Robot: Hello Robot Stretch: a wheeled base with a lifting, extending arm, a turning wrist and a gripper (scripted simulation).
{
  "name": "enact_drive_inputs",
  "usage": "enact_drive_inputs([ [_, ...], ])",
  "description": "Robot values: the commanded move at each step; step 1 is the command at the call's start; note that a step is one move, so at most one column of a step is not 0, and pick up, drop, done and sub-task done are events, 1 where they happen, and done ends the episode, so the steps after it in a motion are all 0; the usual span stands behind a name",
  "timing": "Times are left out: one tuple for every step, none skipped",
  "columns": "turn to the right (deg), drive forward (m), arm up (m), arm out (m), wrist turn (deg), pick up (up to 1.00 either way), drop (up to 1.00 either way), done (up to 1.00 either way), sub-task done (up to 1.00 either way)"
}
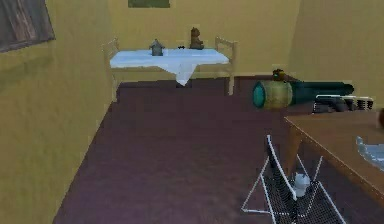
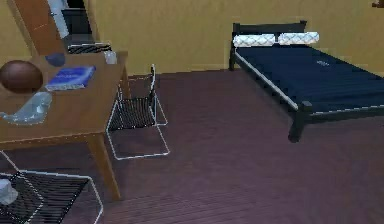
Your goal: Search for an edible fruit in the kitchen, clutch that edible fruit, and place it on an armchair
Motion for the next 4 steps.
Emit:
enact_drive_inputs([
  [-27.0,0.00,0.00,0.00,0.0,0.00,0.00,0.00,0.00],
  [0.0,0.45,0.00,0.00,0.0,0.00,0.00,0.00,0.00],
  [30.0,0.00,0.00,0.00,0.0,0.00,0.00,0.00,0.00],
  [0.0,0.25,0.00,0.00,0.0,0.00,0.00,0.00,0.00],
])
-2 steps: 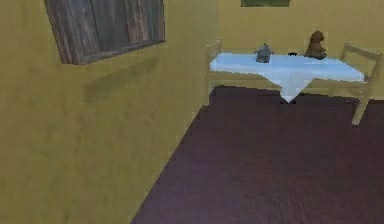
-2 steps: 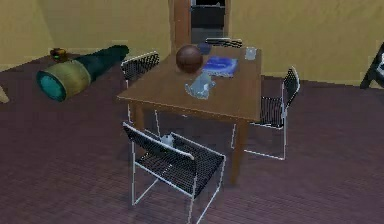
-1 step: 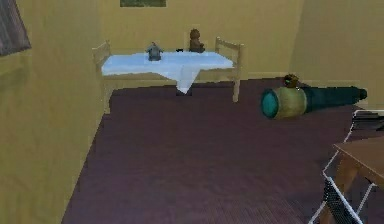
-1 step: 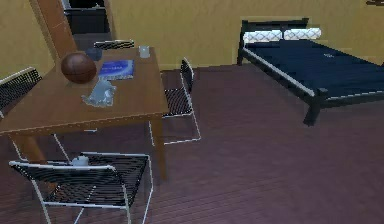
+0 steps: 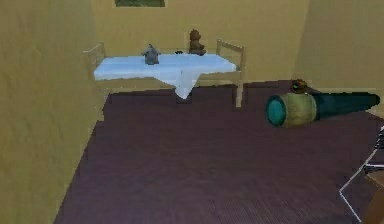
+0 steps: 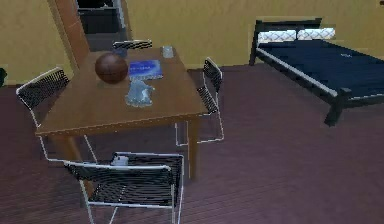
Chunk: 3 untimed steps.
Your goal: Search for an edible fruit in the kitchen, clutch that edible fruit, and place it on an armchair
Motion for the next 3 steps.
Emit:
enact_drive_inputs([
  [18.0,0.00,0.00,0.00,0.0,0.00,0.00,0.00,0.00],
  [0.0,0.10,0.00,0.00,0.0,0.00,0.00,0.00,0.00],
  [-21.0,0.00,0.00,0.00,0.0,0.00,0.00,0.00,0.00],
])
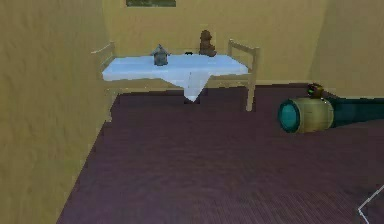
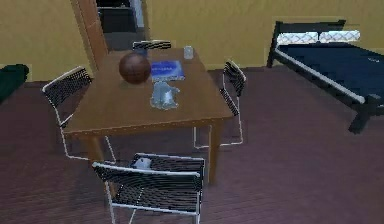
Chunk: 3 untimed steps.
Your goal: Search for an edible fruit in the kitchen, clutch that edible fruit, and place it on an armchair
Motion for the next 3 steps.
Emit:
enact_drive_inputs([
  [0.0,0.65,0.00,0.00,0.0,0.00,0.00,0.00,0.00],
  [42.0,0.00,0.00,0.00,0.0,0.00,0.00,0.00,0.00],
  [0.0,1.00,0.00,0.00,0.0,0.00,0.00,0.00,0.00],
])
